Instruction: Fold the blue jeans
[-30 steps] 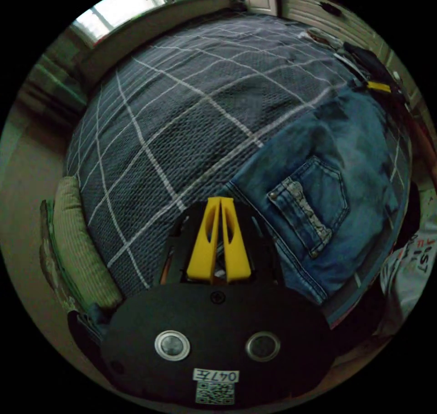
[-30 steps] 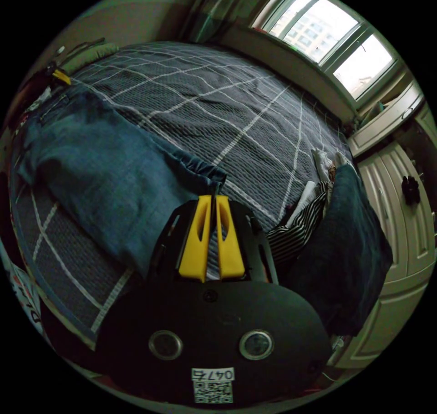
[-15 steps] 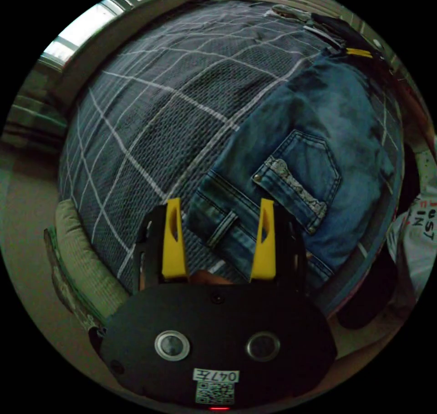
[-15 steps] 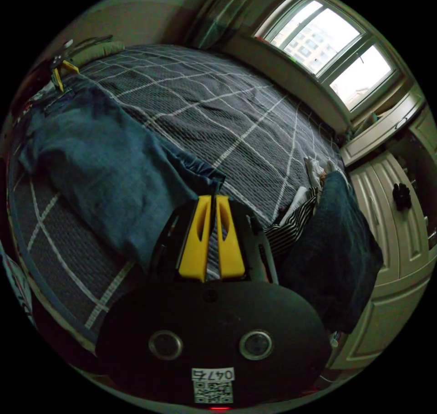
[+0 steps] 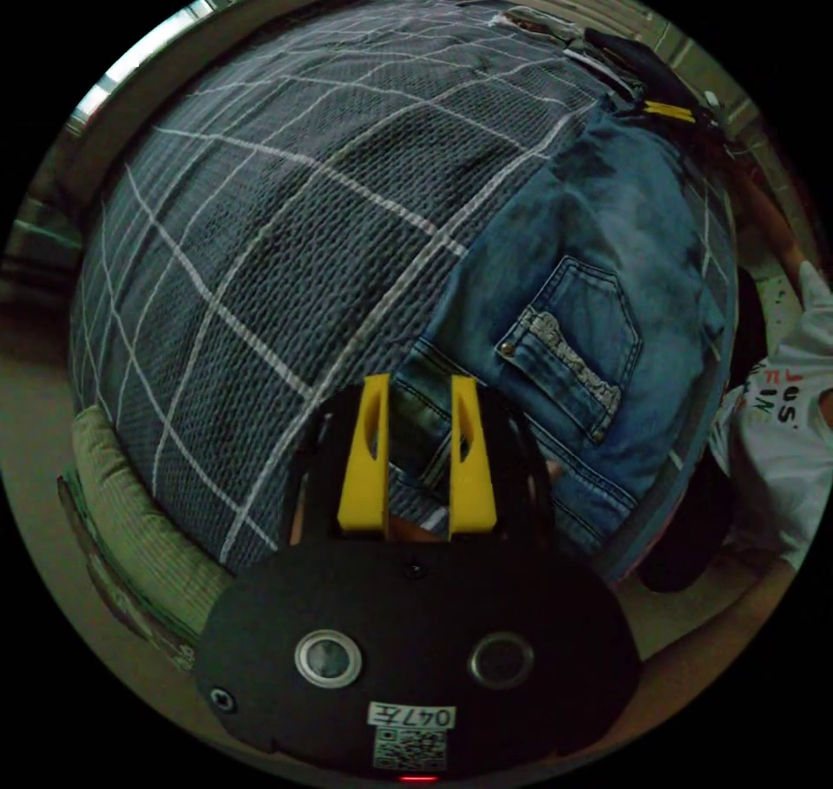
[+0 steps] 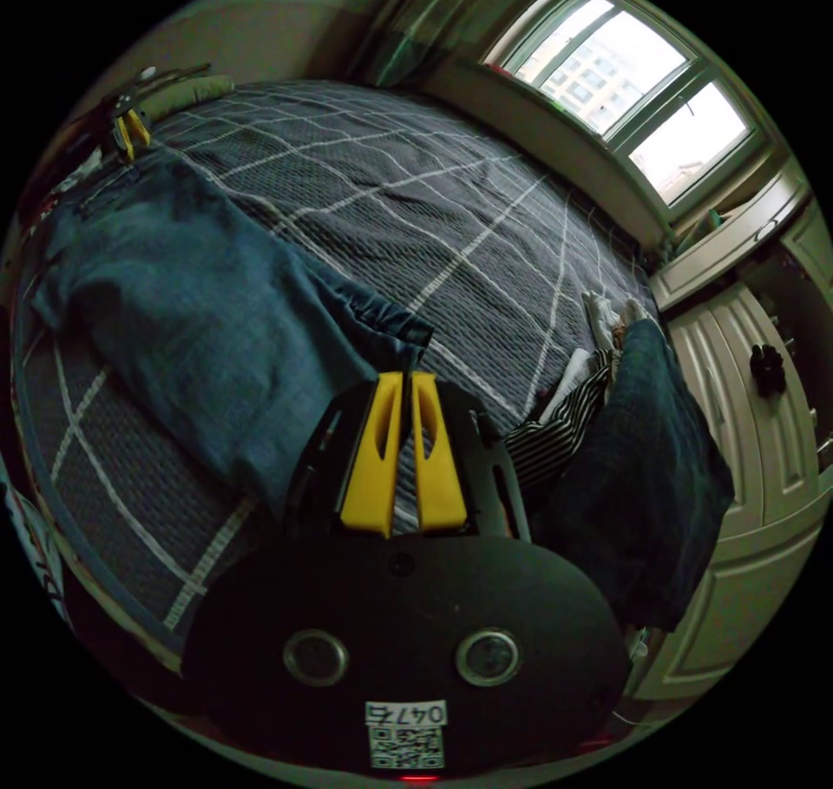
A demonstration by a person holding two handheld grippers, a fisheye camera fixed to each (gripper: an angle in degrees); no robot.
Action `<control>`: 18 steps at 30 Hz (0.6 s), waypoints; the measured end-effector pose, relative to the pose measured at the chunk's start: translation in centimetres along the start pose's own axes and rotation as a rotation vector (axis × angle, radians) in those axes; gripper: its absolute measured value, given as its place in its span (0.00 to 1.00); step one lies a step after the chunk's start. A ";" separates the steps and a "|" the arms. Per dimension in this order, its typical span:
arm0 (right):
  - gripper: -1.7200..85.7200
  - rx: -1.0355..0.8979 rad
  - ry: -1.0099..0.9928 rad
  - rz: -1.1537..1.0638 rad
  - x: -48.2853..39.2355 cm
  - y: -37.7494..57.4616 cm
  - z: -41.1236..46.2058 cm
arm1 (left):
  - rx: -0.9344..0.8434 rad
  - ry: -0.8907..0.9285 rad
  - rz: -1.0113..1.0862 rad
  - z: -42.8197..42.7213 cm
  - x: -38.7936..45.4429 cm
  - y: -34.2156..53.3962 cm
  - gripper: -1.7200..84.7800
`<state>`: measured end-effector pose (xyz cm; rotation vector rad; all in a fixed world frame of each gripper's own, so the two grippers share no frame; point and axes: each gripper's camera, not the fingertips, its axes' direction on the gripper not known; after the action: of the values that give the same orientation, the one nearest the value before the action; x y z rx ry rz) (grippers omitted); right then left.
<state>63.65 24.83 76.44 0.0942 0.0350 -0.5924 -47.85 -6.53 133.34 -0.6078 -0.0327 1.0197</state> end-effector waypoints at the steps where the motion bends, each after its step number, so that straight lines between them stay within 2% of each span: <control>1: 0.02 -0.002 0.005 -0.005 0.0 -0.1 0.0 | -0.002 -0.015 0.016 -0.1 0.0 0.1 0.07; 9: 0.02 0.020 0.038 -0.012 -0.1 -0.1 -0.7 | 0.111 -0.084 -0.011 -5.6 -0.1 5.3 0.03; 18: 0.02 -0.011 0.020 0.057 2.5 -4.5 1.6 | 0.010 -0.079 -0.138 -6.3 -3.8 8.6 0.03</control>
<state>63.17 19.54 77.49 0.0898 0.0553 -0.5341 -54.79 -9.31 124.82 -0.5482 -0.1372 0.9094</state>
